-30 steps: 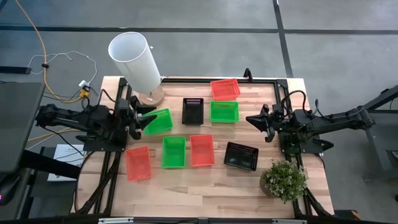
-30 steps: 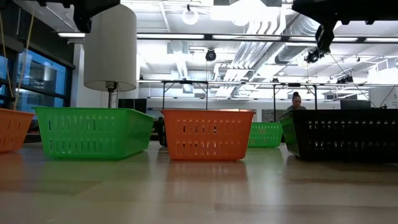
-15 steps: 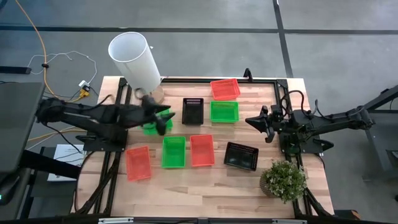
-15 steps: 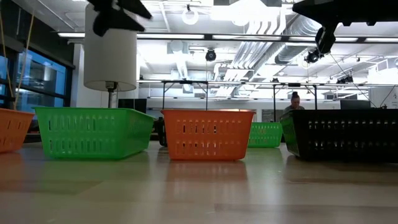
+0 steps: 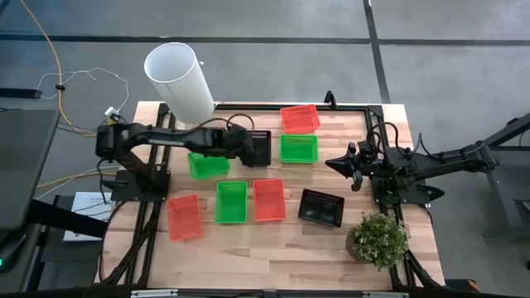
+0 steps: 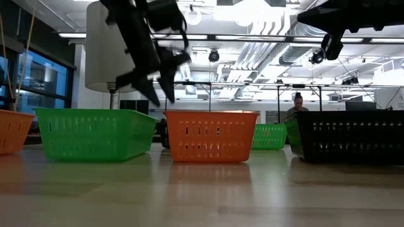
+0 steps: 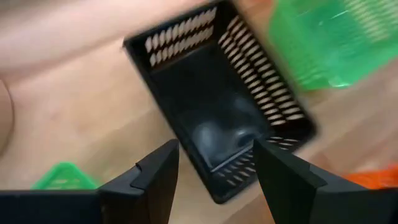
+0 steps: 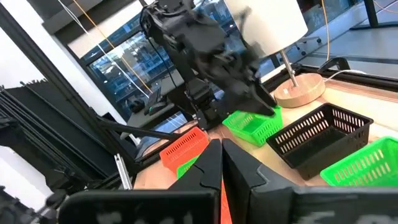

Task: Stack baskets by color
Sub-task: Stack the black bin on the black bin

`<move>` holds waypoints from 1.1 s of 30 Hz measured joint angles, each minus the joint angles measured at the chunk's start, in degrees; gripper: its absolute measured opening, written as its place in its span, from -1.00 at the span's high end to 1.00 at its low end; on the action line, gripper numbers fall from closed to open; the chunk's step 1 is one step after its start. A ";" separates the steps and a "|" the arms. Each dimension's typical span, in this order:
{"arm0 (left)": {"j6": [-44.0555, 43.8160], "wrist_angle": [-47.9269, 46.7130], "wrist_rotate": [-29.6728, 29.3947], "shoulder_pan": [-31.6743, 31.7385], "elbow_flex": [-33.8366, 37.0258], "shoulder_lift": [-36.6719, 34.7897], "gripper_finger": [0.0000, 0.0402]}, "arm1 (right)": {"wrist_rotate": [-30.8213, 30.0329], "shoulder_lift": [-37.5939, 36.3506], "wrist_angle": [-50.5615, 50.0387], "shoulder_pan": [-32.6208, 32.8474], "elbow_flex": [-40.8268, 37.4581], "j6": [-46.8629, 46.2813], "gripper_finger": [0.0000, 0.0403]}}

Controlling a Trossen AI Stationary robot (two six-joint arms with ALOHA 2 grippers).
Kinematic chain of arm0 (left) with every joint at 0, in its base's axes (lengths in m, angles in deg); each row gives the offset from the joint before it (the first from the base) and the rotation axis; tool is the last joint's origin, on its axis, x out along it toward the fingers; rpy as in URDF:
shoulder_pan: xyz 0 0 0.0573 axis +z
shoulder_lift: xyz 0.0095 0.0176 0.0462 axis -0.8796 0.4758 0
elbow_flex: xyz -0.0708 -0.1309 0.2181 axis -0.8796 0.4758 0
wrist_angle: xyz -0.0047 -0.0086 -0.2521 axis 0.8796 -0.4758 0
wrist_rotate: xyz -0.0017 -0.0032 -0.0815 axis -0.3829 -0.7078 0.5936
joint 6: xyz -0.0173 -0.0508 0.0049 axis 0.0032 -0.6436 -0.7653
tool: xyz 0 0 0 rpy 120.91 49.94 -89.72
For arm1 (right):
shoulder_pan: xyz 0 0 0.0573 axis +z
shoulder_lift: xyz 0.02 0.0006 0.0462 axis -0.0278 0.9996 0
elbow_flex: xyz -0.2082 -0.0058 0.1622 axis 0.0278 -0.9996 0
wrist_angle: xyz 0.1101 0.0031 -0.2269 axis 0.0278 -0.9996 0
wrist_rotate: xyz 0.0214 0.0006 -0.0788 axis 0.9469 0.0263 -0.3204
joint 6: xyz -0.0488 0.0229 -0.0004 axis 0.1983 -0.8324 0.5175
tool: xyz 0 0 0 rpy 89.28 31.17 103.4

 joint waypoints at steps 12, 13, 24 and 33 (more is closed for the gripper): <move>-6.01 1.05 -1.99 0.12 0.00 8.88 0.04 | -0.47 0.00 -0.27 -0.01 0.00 0.00 1.00; -6.00 1.51 -1.58 0.12 0.00 9.47 0.04 | -0.48 0.00 -0.27 0.00 0.00 0.02 1.00; -6.88 4.96 0.99 0.32 0.02 13.63 0.45 | -0.48 -0.01 -0.72 -0.01 0.00 0.20 1.00; -1.10 4.92 -1.34 1.04 0.02 9.63 0.94 | -0.48 0.00 -1.12 -0.01 0.00 0.48 1.00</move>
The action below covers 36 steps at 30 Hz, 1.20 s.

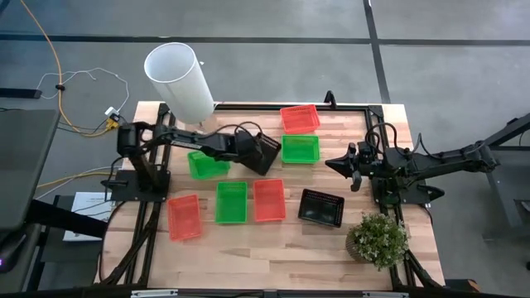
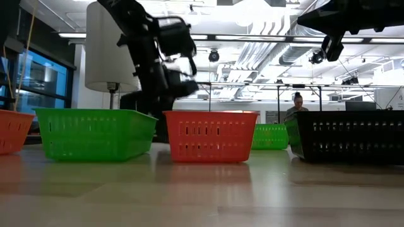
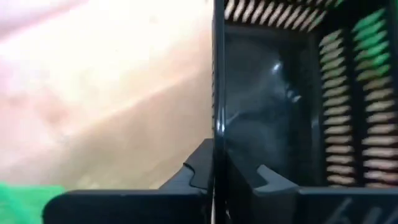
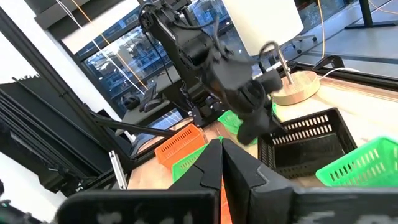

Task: Stack baskets by color
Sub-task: Stack the black bin on the black bin

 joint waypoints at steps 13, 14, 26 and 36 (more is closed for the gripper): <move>16.23 0.11 -8.90 -0.92 -0.02 -25.76 1.00 | -0.38 -0.02 6.14 0.01 0.00 7.98 1.00; 17.51 0.17 -8.90 -1.51 -0.02 -27.22 1.00 | -0.82 -0.02 6.43 -0.01 0.00 8.16 1.00; 19.81 0.27 -11.03 -7.92 0.00 -29.62 1.00 | -2.47 0.00 8.82 0.00 0.00 9.46 1.00; 25.63 9.50 -4.47 -12.87 0.02 -29.69 1.00 | -2.45 -0.17 20.62 -0.01 0.00 17.32 1.00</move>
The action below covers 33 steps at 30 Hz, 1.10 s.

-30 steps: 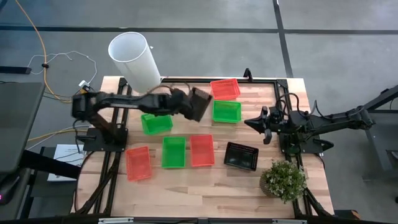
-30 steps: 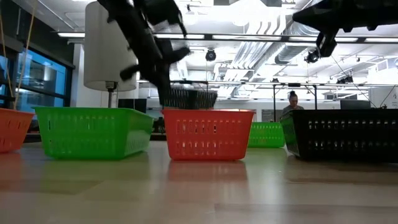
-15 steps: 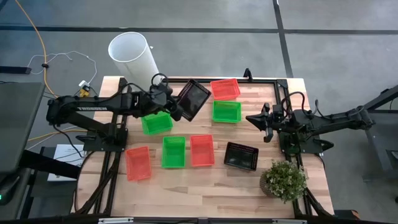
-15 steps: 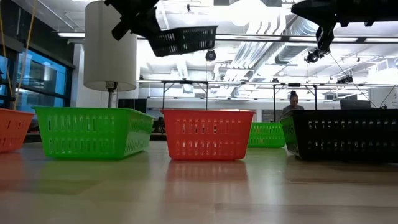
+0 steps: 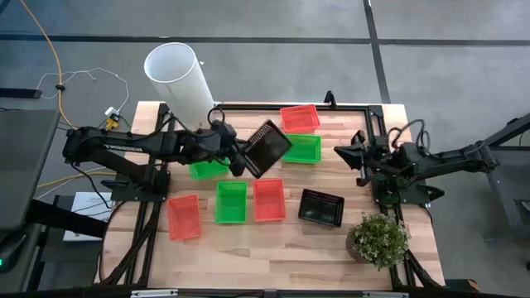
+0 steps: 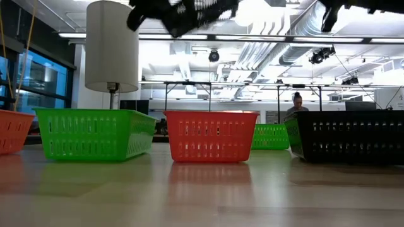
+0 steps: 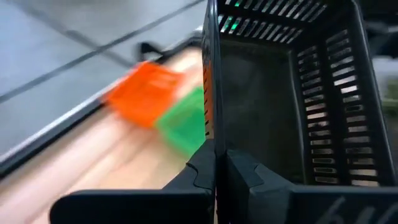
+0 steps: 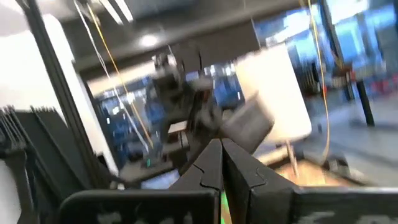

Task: Stack baskets by color
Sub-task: Stack the black bin on the black bin

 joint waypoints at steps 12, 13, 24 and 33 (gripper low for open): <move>11.34 3.42 10.03 -7.66 -15.54 19.01 1.00 | -5.68 -0.09 14.16 0.00 0.00 6.41 1.00; 13.13 3.41 10.30 -8.06 -17.80 21.50 1.00 | -5.70 -0.14 14.16 0.00 0.00 6.30 1.00; 24.83 3.47 12.26 -8.65 -36.04 44.42 1.00 | -4.96 -0.31 13.85 0.00 0.00 3.84 1.00; 25.85 2.96 17.94 -5.74 -38.99 52.42 1.00 | -4.82 -0.26 12.78 0.00 0.00 3.85 1.00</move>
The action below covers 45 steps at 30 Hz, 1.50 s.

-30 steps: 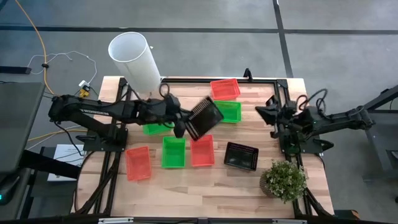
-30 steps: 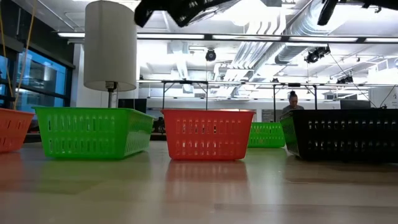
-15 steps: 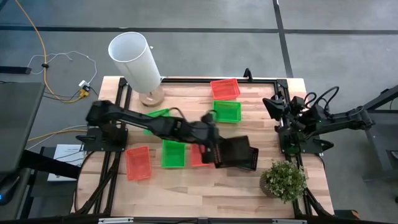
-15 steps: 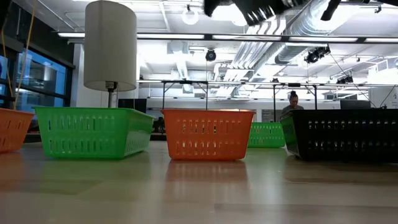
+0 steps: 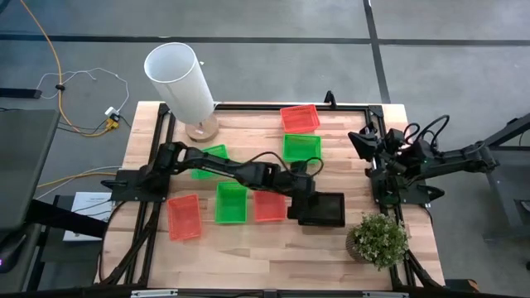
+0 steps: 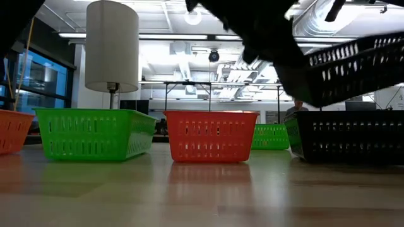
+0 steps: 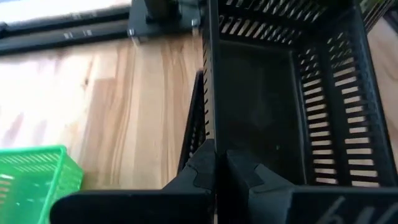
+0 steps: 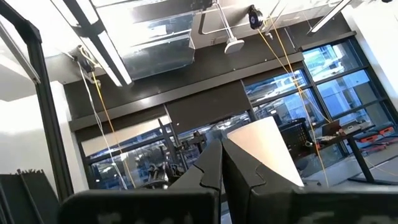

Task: Stack baskets by color
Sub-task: Stack the black bin on the black bin, then stack the top right green bin on the top left green bin

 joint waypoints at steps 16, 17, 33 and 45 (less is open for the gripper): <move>4.86 -11.12 7.07 4.04 0.00 0.50 1.00 | -0.01 -0.02 -2.33 0.00 0.00 0.02 1.00; 5.53 -11.13 7.24 3.99 0.00 0.50 1.00 | -0.01 -0.02 -2.65 0.00 0.00 0.02 1.00; 15.25 -13.22 14.04 3.38 0.00 0.50 0.97 | -0.01 -0.02 -4.38 0.01 0.00 0.02 1.00; 10.03 -13.69 12.30 4.50 -0.36 0.51 0.30 | -0.03 -0.02 -6.04 0.01 0.00 -0.29 1.00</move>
